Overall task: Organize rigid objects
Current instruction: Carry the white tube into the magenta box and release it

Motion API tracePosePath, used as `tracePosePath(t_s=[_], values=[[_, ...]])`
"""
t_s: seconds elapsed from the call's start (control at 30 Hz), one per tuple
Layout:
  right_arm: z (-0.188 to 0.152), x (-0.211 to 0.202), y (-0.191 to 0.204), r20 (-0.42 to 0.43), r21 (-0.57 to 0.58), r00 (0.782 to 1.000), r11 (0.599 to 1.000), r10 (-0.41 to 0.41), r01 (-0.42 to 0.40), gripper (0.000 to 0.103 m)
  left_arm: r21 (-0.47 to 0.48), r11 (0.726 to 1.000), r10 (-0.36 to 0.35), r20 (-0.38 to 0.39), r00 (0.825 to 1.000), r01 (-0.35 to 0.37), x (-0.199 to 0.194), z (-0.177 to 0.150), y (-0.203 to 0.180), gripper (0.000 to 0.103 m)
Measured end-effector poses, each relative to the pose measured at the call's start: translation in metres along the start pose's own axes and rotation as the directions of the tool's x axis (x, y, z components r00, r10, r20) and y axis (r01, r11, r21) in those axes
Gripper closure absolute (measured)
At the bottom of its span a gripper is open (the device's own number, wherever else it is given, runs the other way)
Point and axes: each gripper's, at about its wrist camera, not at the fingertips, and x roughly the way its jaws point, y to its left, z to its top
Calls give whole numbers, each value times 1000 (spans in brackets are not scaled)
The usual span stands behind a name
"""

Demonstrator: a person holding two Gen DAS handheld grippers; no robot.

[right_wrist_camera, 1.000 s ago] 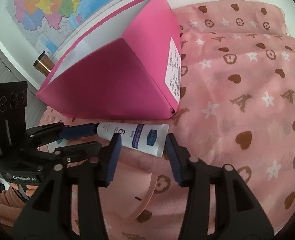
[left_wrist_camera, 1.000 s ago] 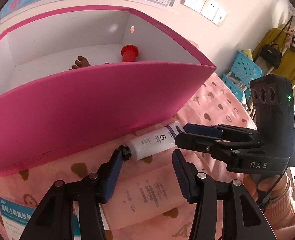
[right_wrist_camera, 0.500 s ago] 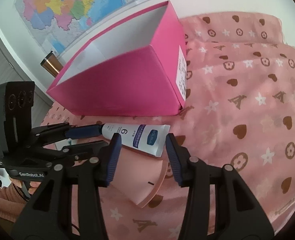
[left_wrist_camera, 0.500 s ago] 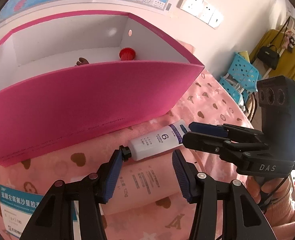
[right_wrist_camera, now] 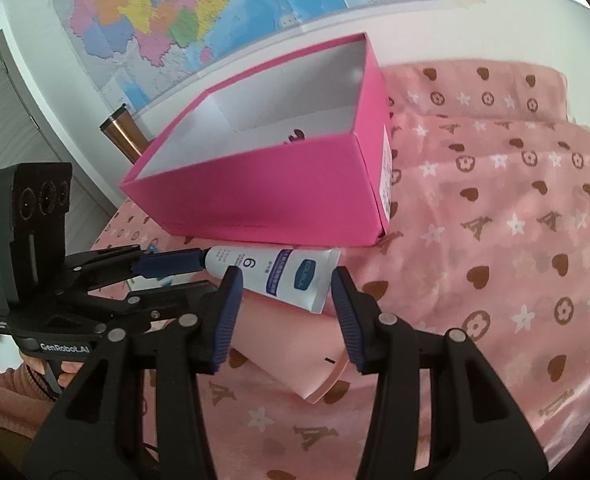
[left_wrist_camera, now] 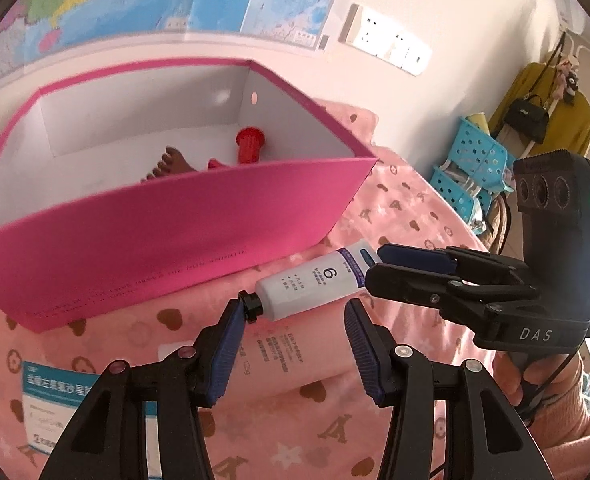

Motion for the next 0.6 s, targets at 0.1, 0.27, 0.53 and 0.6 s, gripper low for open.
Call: tracePosePath(t_s=[0.1,0.27,0.53,0.6], values=[[2,-6,6,15,-14,1000,1000,0,0,54,13,1000,6,19,1000,-6,-8,1,-3,51],[7,-17,13,47,-34,999,999,3,-1,54,26,1000,6,47,999,-7,-20,4,-8,51],[19,-31,23,91,-74,996,997,6,1,54,54,998,17,112,994,-23,-43,13,-16,51],[23,-33,26,102,-82,995,997,7,1,54,58,998,20,123,992,-28,-47,17,-16,51]])
